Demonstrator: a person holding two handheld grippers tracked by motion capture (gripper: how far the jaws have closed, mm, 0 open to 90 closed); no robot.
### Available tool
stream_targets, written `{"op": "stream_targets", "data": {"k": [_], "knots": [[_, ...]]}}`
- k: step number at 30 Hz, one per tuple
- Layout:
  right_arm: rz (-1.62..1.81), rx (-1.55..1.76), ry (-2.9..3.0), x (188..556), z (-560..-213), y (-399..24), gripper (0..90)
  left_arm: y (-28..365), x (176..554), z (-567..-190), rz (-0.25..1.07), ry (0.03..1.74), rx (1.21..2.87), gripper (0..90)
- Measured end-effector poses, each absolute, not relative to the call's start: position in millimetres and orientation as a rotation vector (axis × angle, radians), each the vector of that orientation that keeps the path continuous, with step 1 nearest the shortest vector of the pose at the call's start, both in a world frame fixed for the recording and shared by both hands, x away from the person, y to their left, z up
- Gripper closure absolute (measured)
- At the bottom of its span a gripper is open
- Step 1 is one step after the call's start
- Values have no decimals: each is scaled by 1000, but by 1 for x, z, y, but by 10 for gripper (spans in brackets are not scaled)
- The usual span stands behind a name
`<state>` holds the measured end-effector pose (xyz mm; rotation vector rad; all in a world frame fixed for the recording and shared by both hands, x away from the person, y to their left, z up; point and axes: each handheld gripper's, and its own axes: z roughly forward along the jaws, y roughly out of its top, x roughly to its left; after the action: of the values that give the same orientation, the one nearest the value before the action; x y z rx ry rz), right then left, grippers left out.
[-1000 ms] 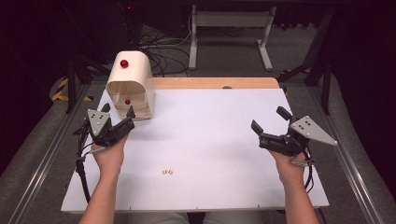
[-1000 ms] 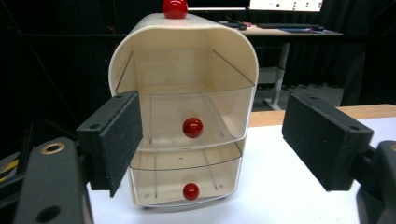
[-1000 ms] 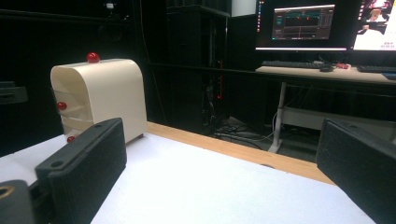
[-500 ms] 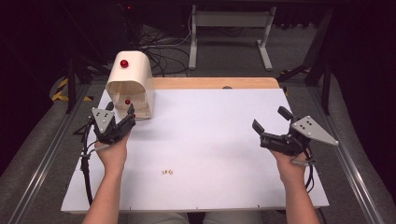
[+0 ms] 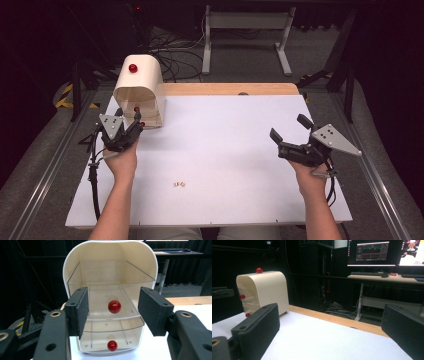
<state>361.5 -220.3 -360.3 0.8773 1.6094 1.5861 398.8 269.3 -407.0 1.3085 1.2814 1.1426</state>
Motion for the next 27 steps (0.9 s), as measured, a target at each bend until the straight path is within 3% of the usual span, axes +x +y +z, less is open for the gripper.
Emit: {"op": "stream_targets", "data": {"k": [27], "knots": [[1589,871,1613,362,-361,-219,24,266,418,-415,1154,1338,1313,557]]}}
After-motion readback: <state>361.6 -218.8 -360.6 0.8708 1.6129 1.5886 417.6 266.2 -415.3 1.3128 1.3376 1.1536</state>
